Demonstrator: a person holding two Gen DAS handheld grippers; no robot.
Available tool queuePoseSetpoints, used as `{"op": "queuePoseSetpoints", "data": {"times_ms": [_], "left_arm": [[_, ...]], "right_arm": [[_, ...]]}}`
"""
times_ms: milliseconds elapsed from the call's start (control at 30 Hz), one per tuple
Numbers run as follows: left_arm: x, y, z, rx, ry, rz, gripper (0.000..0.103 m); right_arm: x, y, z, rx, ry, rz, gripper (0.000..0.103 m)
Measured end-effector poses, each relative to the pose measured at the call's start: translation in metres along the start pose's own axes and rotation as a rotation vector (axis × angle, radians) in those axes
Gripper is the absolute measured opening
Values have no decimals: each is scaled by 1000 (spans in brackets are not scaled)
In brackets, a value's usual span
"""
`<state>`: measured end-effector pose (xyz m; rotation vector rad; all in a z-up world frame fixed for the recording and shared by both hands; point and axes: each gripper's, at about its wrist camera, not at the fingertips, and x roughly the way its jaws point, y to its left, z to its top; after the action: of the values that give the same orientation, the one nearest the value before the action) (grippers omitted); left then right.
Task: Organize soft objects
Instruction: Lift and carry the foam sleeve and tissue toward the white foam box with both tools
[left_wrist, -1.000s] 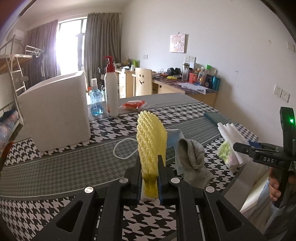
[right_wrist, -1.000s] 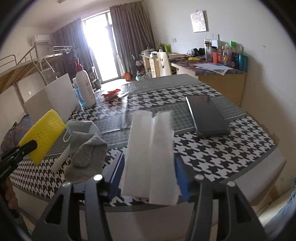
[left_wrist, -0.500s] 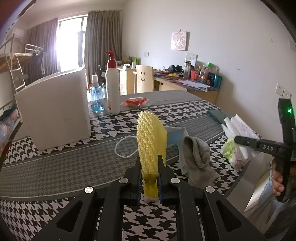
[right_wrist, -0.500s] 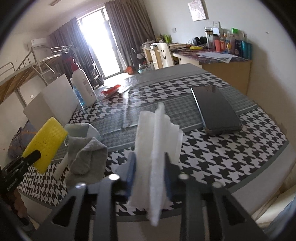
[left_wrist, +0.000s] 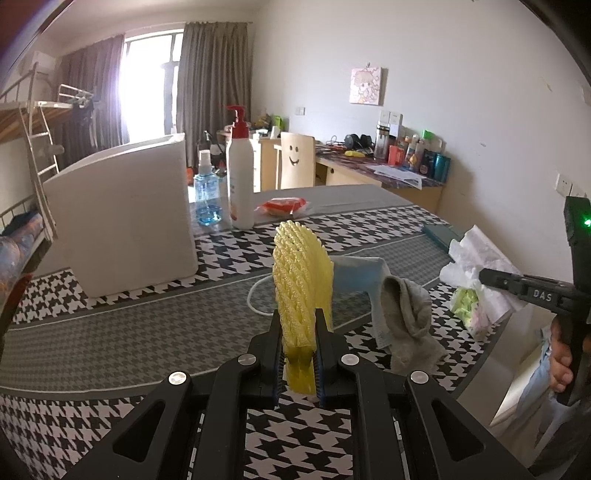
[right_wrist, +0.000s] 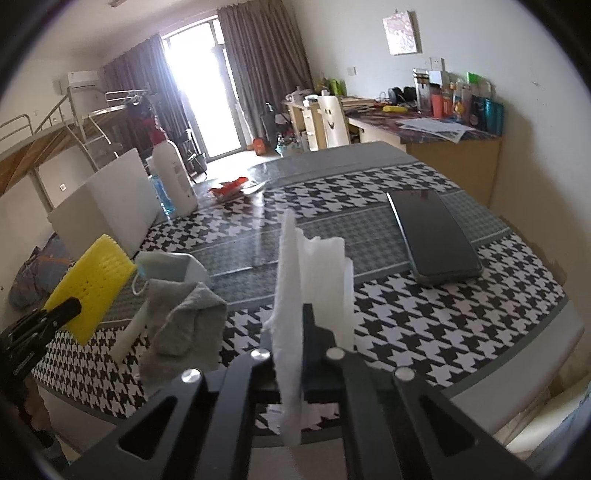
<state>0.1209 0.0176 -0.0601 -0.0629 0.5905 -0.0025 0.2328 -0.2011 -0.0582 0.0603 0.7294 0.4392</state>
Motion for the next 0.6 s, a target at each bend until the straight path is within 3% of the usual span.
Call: {"op": "queuePoseSetpoints", "data": {"times_ms": [600], "left_arm": [[-31,24,23,-26,-79,71,14]], "right_arm": [[-36,41,30,-70,-96,78,4]]}}
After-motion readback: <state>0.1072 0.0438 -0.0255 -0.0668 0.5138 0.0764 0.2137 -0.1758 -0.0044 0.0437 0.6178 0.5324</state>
